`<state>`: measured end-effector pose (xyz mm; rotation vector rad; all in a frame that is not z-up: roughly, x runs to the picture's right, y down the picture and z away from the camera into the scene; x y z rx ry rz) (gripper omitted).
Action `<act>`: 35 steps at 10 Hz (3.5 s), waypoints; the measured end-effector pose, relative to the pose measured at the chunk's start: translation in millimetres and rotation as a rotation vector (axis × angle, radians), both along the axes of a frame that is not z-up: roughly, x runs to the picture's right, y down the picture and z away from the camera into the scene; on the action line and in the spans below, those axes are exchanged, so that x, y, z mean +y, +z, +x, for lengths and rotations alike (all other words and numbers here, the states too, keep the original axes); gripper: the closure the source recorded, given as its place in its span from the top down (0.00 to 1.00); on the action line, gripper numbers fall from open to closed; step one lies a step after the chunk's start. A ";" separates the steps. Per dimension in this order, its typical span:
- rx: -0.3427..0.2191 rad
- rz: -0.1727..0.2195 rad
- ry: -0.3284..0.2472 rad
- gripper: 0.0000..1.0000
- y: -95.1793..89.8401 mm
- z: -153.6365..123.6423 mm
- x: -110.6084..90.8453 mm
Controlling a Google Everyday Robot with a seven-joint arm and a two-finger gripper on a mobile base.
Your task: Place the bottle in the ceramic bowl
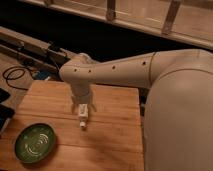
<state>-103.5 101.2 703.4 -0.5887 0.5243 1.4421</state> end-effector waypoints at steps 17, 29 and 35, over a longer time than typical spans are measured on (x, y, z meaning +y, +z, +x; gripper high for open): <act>-0.018 0.005 -0.143 0.65 37.4 -80.7 -31.6; -0.034 0.032 0.083 0.65 53.2 -12.6 -11.4; -0.050 0.008 0.045 0.65 104.1 -44.2 20.1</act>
